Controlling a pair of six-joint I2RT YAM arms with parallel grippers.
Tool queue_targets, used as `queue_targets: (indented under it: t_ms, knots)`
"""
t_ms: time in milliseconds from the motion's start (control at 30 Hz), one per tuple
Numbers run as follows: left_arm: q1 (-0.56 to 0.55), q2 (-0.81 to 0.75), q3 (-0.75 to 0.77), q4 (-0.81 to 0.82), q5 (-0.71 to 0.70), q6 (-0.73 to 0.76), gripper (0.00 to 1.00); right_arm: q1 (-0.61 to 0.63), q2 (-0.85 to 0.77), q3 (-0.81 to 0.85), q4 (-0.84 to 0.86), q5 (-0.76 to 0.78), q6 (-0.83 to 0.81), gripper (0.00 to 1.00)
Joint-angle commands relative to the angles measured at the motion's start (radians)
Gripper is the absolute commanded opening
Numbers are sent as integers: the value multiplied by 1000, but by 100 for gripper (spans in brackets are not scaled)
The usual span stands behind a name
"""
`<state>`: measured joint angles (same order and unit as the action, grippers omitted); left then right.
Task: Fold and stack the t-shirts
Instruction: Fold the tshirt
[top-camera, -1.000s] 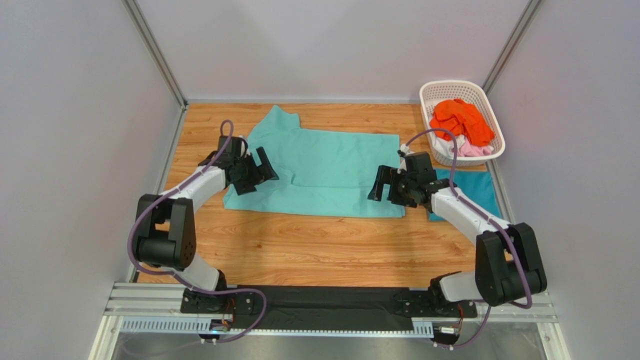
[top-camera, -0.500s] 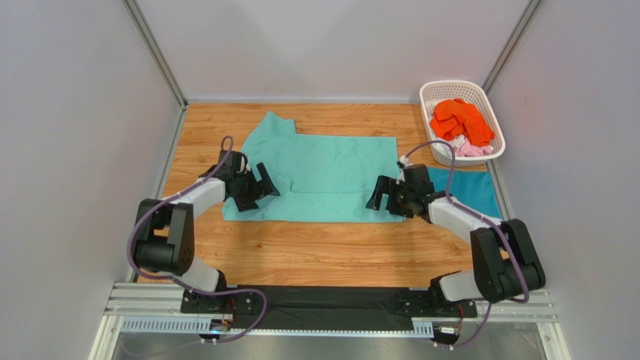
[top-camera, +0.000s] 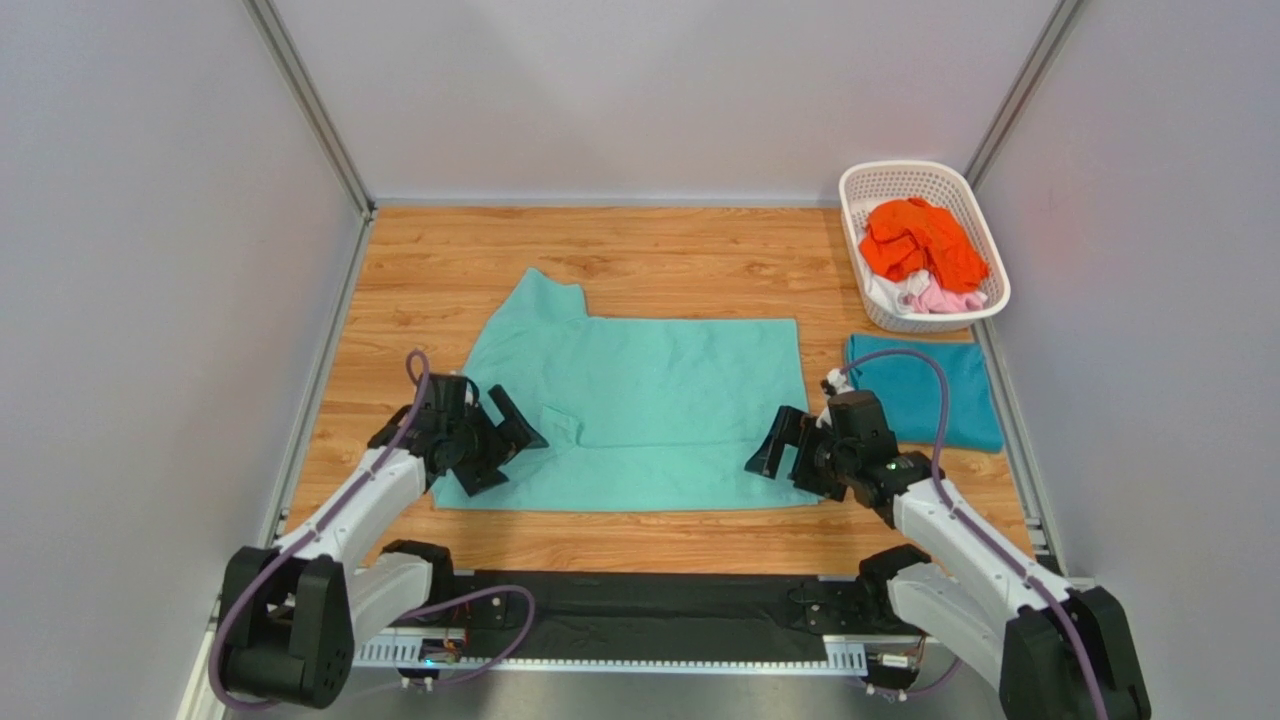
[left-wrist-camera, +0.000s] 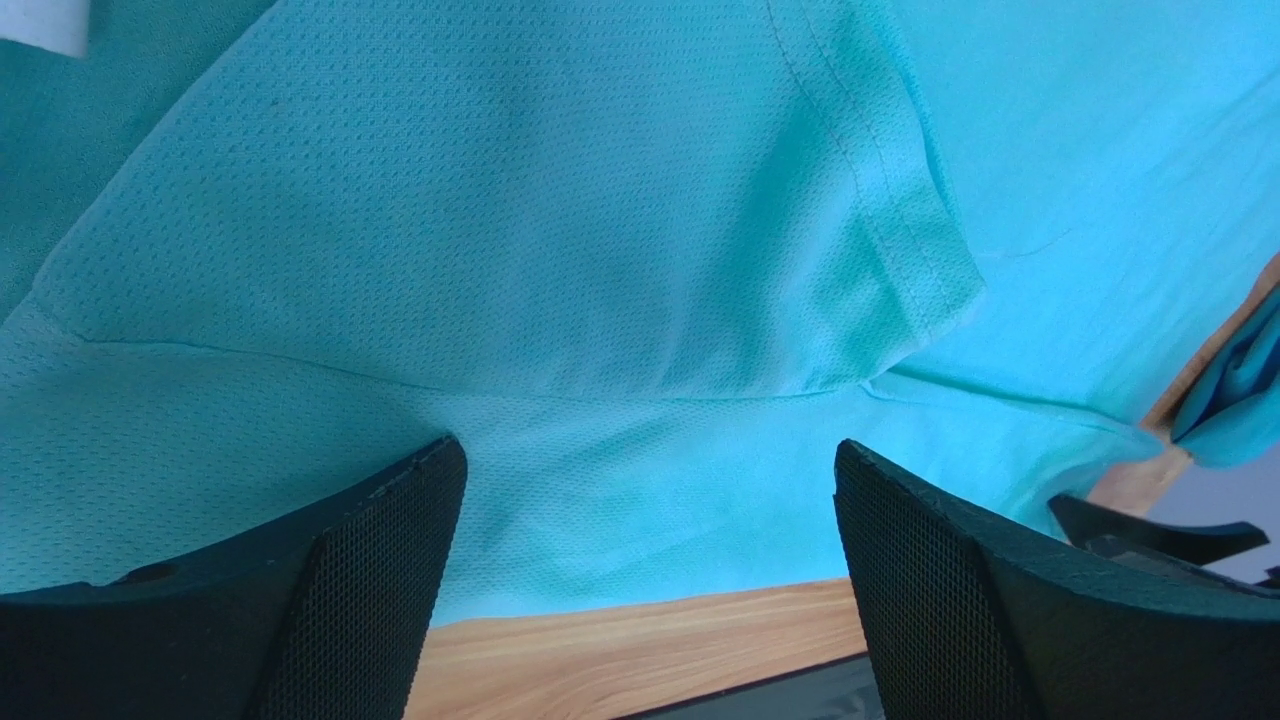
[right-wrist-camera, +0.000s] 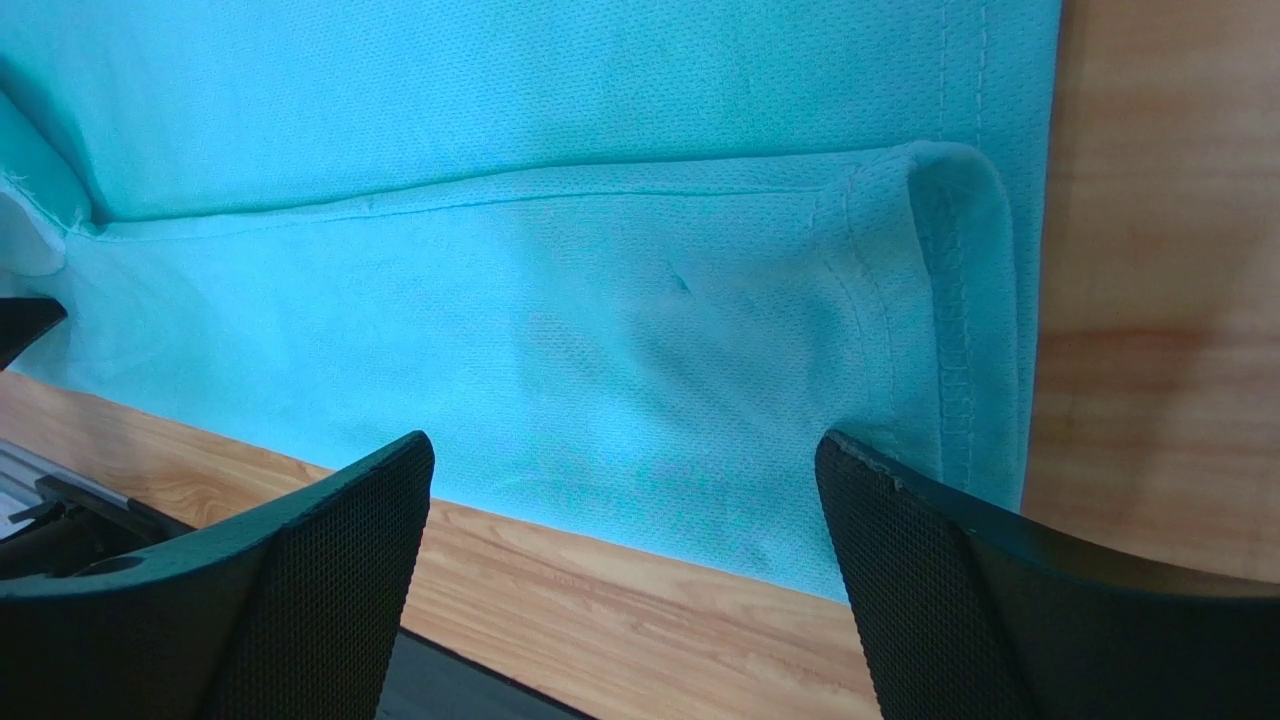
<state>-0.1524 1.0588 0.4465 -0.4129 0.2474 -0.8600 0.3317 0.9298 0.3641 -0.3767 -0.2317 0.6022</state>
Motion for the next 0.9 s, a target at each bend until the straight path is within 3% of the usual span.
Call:
queue_targets:
  t_ms: [0, 300, 533, 767, 867]
  knots:
    - [-19, -84, -54, -170, -72, -77, 100, 10, -78, -45, -178, 35, 79, 100]
    - [-50, -325, -80, -338, -105, -145, 100, 40, -216, -60, -323, 57, 156, 100]
    - [-50, -393, -56, -394, -112, -125, 100, 47, -285, -10, -329, -4, 131, 100]
    - [-50, -438, 79, -466, -193, -119, 100, 49, -310, 160, -361, 80, 53, 100]
    - [-50, -418, 162, -465, -246, -114, 100, 49, -264, 284, -399, 195, -4, 100]
